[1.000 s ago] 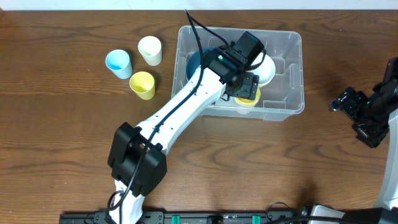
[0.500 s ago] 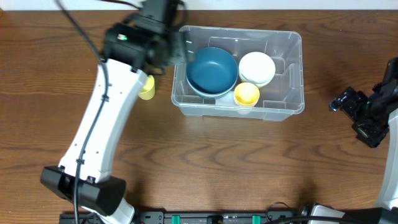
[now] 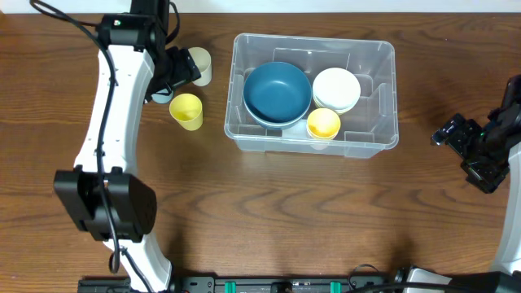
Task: Pack container
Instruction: 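Release the yellow cup and move the left gripper to the second yellow cup, then grasp the second yellow cup with the left gripper and lift, then carry the yellow cup into the bin and stack it on the yellow cup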
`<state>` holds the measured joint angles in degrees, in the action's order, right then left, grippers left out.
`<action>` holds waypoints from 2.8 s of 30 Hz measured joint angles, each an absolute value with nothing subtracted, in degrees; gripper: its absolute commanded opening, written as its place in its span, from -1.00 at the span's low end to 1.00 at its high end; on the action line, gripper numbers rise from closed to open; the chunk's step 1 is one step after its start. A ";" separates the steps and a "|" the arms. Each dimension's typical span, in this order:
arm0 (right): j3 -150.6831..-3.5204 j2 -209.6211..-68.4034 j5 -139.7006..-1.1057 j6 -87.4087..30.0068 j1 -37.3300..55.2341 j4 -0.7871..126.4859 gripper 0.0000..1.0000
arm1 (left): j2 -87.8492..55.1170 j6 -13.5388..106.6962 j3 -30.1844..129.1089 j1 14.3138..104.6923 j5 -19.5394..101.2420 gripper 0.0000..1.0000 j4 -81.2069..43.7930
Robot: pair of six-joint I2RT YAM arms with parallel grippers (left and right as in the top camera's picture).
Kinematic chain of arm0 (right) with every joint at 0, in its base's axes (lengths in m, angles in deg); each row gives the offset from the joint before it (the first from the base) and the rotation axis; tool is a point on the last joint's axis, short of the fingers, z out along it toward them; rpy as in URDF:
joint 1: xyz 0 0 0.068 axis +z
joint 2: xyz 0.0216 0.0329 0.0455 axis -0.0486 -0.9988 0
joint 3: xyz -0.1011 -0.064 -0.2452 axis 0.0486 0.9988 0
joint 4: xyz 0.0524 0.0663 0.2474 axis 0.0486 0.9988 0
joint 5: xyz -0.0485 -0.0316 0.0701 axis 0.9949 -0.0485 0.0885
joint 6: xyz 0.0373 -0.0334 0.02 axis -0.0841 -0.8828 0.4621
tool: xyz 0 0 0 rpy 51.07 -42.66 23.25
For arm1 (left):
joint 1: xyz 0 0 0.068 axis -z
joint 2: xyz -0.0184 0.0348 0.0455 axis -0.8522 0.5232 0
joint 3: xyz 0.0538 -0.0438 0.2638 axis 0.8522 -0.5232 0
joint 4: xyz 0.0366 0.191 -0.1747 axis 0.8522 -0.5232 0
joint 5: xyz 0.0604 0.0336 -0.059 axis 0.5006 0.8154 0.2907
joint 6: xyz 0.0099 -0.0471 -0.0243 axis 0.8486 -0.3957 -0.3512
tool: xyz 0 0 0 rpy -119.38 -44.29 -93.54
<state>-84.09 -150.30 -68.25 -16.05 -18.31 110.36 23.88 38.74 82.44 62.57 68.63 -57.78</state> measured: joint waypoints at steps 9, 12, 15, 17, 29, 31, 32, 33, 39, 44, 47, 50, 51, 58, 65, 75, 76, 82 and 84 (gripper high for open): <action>-84.09 -150.30 -68.25 -16.05 -18.31 110.36 0.99 | 27.42 36.03 80.89 60.85 68.37 0.89 -59.24; -84.09 -150.30 -68.25 -16.05 -18.31 110.36 0.99 | 27.40 35.36 78.86 59.75 68.22 0.89 -58.96; -84.09 -150.30 -68.25 -16.05 -18.31 110.36 0.98 | 27.40 34.90 76.02 58.60 68.15 0.89 -58.04; -84.09 -150.30 -68.25 -16.05 -18.31 110.36 0.99 | 27.40 34.79 73.75 58.03 68.15 0.89 -56.62; -84.09 -150.30 -68.25 -16.05 -18.31 110.36 0.99 | 27.42 36.36 63.78 57.85 65.09 0.88 -47.44; -84.09 -150.30 -68.25 -16.05 -18.31 110.36 0.98 | 27.42 36.40 62.84 57.85 64.76 0.88 -46.02; -84.09 -150.30 -68.25 -16.05 -18.31 110.38 0.98 | 27.42 36.40 62.27 57.85 64.65 0.88 -45.27; -84.09 -150.30 -68.25 -16.05 -18.31 110.36 0.98 | 27.42 36.45 61.59 57.85 64.54 0.87 -44.47; -84.09 -150.30 -68.25 -16.05 -18.31 110.36 0.99 | 27.42 36.64 58.29 57.85 64.19 -0.09 -42.54; -84.09 -150.30 -68.25 -16.05 -18.31 110.36 0.99 | 27.42 36.47 58.14 57.85 64.15 -0.83 -42.35; -84.09 -150.30 -68.27 -16.05 -18.31 110.33 0.98 | 27.25 36.73 58.36 57.85 63.28 -0.88 -42.37; -84.09 -150.30 -68.27 -16.05 -18.31 110.36 0.99 | 27.01 36.73 58.66 57.96 63.01 -0.88 -42.63; -84.09 -150.30 -68.25 -16.05 -18.31 110.36 0.98 | 27.01 36.71 58.66 57.96 62.95 -0.90 -42.89; -84.09 -150.30 -68.27 -16.05 -18.31 110.38 0.99 | 26.00 37.50 58.40 57.96 62.58 -0.88 -43.46; -84.09 -150.30 -68.27 -16.05 -18.31 110.36 0.99 | 15.08 38.09 57.88 57.96 62.25 -0.88 -43.68; -84.09 -150.30 -68.32 -16.05 -18.31 110.36 0.99 | -7.98 38.28 57.90 62.51 60.70 -0.88 -43.50; -84.09 -150.30 -68.32 -16.05 -18.31 110.36 0.99 | -9.73 38.26 57.90 63.95 60.65 -0.88 -42.98; -84.09 -150.30 -68.34 -16.05 -18.31 110.38 0.99 | -15.26 38.24 58.53 75.45 60.63 -0.89 -39.50; -84.09 -150.30 -68.34 -16.05 -18.31 110.36 0.98 | -14.93 38.22 59.47 79.21 60.41 -0.89 -38.37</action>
<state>-84.09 -150.30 -68.34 -16.05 -18.31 110.36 -14.93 38.22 59.47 79.21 60.41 -38.37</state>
